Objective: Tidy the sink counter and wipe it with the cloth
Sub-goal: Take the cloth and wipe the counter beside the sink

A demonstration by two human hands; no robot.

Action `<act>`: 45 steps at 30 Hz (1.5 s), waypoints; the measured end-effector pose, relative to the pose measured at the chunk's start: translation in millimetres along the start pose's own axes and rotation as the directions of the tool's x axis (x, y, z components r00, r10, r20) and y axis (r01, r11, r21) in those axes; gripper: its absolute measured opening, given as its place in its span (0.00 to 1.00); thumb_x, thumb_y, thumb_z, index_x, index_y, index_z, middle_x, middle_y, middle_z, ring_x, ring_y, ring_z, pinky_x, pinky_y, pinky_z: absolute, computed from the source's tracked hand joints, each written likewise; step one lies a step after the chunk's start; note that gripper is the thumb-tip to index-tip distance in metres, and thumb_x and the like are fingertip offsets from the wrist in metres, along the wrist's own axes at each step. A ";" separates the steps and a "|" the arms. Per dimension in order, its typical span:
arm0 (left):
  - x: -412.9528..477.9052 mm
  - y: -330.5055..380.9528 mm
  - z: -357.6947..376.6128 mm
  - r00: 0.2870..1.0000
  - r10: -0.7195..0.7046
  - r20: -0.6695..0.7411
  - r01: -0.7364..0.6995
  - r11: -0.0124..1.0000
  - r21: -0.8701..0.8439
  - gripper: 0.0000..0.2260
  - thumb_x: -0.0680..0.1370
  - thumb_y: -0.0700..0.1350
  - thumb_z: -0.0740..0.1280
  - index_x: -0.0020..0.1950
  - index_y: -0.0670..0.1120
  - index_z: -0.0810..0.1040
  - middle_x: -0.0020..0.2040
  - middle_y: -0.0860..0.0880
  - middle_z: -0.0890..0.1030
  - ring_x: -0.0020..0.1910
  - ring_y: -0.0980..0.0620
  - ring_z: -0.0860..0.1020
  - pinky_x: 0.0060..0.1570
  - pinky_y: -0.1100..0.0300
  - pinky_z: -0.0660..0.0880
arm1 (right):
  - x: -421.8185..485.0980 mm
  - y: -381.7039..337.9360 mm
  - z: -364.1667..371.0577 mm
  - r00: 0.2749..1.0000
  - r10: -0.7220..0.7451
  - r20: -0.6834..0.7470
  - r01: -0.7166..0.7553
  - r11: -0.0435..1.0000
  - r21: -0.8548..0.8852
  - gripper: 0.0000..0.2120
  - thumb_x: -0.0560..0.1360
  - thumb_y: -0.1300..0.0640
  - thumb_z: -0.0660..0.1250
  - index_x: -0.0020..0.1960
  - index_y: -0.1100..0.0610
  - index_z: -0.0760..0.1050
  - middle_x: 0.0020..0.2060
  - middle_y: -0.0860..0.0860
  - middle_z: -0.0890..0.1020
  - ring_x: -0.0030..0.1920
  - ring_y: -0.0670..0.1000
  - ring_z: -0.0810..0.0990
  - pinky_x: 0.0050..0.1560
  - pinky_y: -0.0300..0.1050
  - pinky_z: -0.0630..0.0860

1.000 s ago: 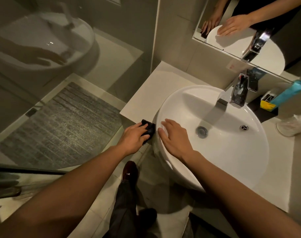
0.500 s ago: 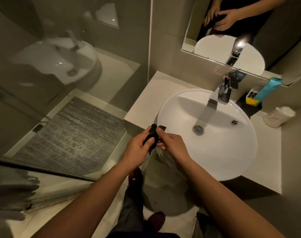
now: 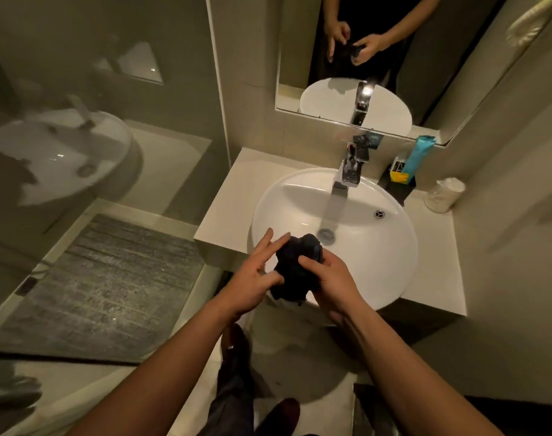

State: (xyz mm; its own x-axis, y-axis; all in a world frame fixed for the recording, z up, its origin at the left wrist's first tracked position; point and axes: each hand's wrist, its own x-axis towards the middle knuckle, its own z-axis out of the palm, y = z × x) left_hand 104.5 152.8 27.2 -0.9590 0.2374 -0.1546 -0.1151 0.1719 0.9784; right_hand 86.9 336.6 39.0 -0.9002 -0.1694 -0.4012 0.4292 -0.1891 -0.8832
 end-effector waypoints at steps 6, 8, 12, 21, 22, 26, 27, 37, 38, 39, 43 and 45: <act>5.8 2.4 31.5 0.908 -0.419 0.011 0.368 0.783 -0.501 0.32 0.71 0.61 0.68 0.72 0.48 0.73 0.69 0.42 0.78 0.64 0.47 0.78 0.66 0.49 0.71 | -31.9 -12.1 -27.6 1.000 -0.025 0.015 0.024 0.999 0.041 0.14 0.77 0.59 0.71 0.63 0.56 0.80 0.58 0.59 0.85 0.61 0.61 0.83 0.62 0.61 0.79; 3.5 1.9 40.7 0.868 -0.472 0.154 0.473 0.691 -0.547 0.32 0.73 0.63 0.68 0.68 0.42 0.76 0.63 0.40 0.82 0.61 0.44 0.80 0.65 0.45 0.73 | -41.6 -17.5 -33.5 0.999 -0.043 0.029 0.041 0.998 0.041 0.16 0.77 0.57 0.72 0.64 0.54 0.79 0.59 0.58 0.84 0.60 0.60 0.83 0.61 0.60 0.80; 0.2 6.2 52.3 0.852 -0.445 0.274 0.508 0.579 -0.638 0.24 0.75 0.55 0.72 0.64 0.39 0.80 0.62 0.38 0.82 0.63 0.39 0.80 0.68 0.39 0.72 | -55.2 -21.0 -47.2 0.999 -0.054 0.004 0.054 0.996 0.066 0.19 0.76 0.57 0.72 0.66 0.56 0.77 0.61 0.60 0.83 0.62 0.62 0.82 0.62 0.63 0.79; 9.3 -0.9 63.9 0.905 -0.425 -0.005 0.387 0.828 -0.405 0.07 0.80 0.48 0.67 0.49 0.44 0.78 0.51 0.43 0.83 0.51 0.45 0.81 0.47 0.49 0.82 | -60.1 14.0 -85.9 0.969 -0.148 -0.198 0.099 0.966 -0.238 0.11 0.81 0.57 0.67 0.59 0.44 0.79 0.51 0.41 0.86 0.55 0.43 0.84 0.46 0.37 0.82; 11.2 -1.1 65.2 0.908 -0.417 -0.037 0.385 0.868 -0.314 0.08 0.80 0.48 0.66 0.50 0.44 0.77 0.51 0.42 0.82 0.50 0.45 0.80 0.49 0.47 0.81 | -58.2 20.3 -88.7 0.965 -0.160 -0.207 0.093 0.950 -0.299 0.10 0.81 0.56 0.67 0.59 0.43 0.78 0.51 0.41 0.86 0.54 0.41 0.83 0.46 0.37 0.82; 21.4 -5.9 70.2 0.916 -0.373 -0.151 0.370 0.928 -0.044 0.06 0.80 0.45 0.65 0.51 0.43 0.75 0.46 0.44 0.79 0.44 0.48 0.77 0.42 0.53 0.78 | -44.8 42.8 -93.5 0.952 -0.174 -0.252 0.044 0.892 -0.450 0.11 0.81 0.56 0.66 0.63 0.48 0.77 0.55 0.44 0.83 0.57 0.46 0.82 0.55 0.46 0.83; 24.1 -8.0 71.2 0.916 -0.356 -0.184 0.367 0.930 0.029 0.05 0.80 0.45 0.65 0.51 0.43 0.75 0.44 0.45 0.78 0.42 0.49 0.76 0.40 0.56 0.76 | -40.8 46.0 -94.1 0.947 -0.178 -0.268 0.021 0.866 -0.500 0.10 0.81 0.55 0.66 0.62 0.49 0.77 0.54 0.44 0.83 0.57 0.47 0.82 0.55 0.47 0.83; 34.2 -33.4 76.1 0.957 -0.125 -0.263 0.271 0.713 0.647 0.06 0.82 0.50 0.62 0.52 0.49 0.72 0.46 0.49 0.79 0.42 0.50 0.77 0.42 0.54 0.76 | -20.6 64.1 -89.3 0.863 -0.233 -0.447 -0.332 0.405 -0.852 0.14 0.80 0.40 0.63 0.54 0.51 0.71 0.46 0.50 0.81 0.44 0.53 0.80 0.39 0.47 0.74; 34.3 -34.3 77.1 0.964 -0.102 -0.247 0.249 0.683 0.687 0.06 0.82 0.50 0.62 0.53 0.49 0.71 0.47 0.49 0.79 0.42 0.51 0.76 0.40 0.54 0.75 | -19.8 65.2 -89.5 0.864 -0.239 -0.444 -0.349 0.354 -0.868 0.15 0.80 0.39 0.62 0.54 0.51 0.71 0.45 0.50 0.81 0.43 0.53 0.79 0.38 0.47 0.73; 33.9 -33.8 78.4 0.969 -0.088 -0.232 0.233 0.653 0.721 0.06 0.82 0.50 0.61 0.54 0.48 0.72 0.47 0.49 0.79 0.41 0.50 0.76 0.40 0.54 0.74 | -19.3 66.0 -90.0 0.863 -0.244 -0.442 -0.363 0.310 -0.879 0.15 0.81 0.39 0.61 0.53 0.51 0.71 0.45 0.50 0.81 0.41 0.52 0.78 0.37 0.46 0.73; 30.6 -30.8 81.8 0.974 -0.002 -0.228 0.198 0.511 0.836 0.10 0.80 0.47 0.64 0.59 0.45 0.74 0.51 0.46 0.80 0.47 0.47 0.78 0.44 0.52 0.78 | -18.8 67.7 -97.3 0.842 -0.394 -0.369 -0.340 0.144 -0.929 0.17 0.79 0.39 0.63 0.54 0.52 0.74 0.46 0.50 0.82 0.41 0.50 0.79 0.43 0.49 0.81; 29.3 -32.6 79.0 0.974 0.095 -0.206 0.143 0.448 0.883 0.16 0.78 0.47 0.67 0.64 0.44 0.74 0.55 0.45 0.78 0.51 0.47 0.77 0.50 0.53 0.78 | -18.4 67.6 -104.0 0.833 -0.500 -0.238 -0.249 0.045 -0.967 0.19 0.78 0.38 0.65 0.55 0.53 0.77 0.48 0.51 0.81 0.46 0.50 0.79 0.47 0.48 0.80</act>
State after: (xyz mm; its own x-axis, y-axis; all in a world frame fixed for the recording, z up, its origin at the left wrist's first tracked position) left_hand 100.6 229.7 -20.1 -0.9983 0.0504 -0.0297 0.0394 0.9548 0.2946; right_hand 124.8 427.5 -38.6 -0.9817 0.1839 0.0497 0.1728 0.9693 -0.1749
